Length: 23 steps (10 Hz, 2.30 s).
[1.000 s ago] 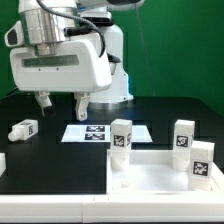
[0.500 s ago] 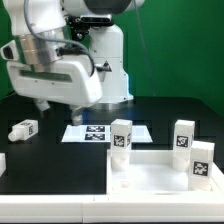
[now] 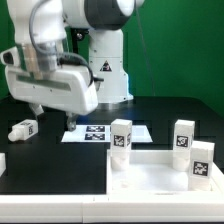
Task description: Assemble square table
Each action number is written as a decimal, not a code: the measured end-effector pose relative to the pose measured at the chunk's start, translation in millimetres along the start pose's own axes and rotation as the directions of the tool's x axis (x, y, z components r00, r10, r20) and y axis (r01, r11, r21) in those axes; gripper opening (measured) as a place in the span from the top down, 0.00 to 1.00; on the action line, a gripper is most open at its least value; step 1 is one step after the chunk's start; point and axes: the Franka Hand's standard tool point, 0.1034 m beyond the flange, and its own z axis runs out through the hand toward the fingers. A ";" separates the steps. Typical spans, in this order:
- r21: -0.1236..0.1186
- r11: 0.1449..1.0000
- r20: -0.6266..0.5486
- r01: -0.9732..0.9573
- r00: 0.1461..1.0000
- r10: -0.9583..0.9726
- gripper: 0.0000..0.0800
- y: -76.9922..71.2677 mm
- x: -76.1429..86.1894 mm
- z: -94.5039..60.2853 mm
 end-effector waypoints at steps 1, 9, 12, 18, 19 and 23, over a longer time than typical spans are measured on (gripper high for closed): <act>-0.050 0.998 0.092 0.041 0.995 -0.036 0.19 24.0 -11.4 9.6; -0.069 0.955 0.065 0.288 0.957 -0.284 0.19 64.3 -9.1 13.3; -0.071 0.937 0.060 0.343 0.939 -0.339 0.19 102.8 -15.7 22.5; -0.072 0.958 0.089 0.276 0.959 -0.269 0.19 127.0 -34.2 50.2; -0.072 0.959 0.089 0.276 0.959 -0.269 0.32 127.1 -34.2 50.2; -0.076 0.966 0.087 0.248 0.966 -0.242 0.65 126.2 -34.2 50.1</act>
Offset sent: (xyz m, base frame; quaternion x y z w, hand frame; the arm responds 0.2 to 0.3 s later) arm 0.0000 0.0000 0.0000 0.0000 0.0000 0.0000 1.0000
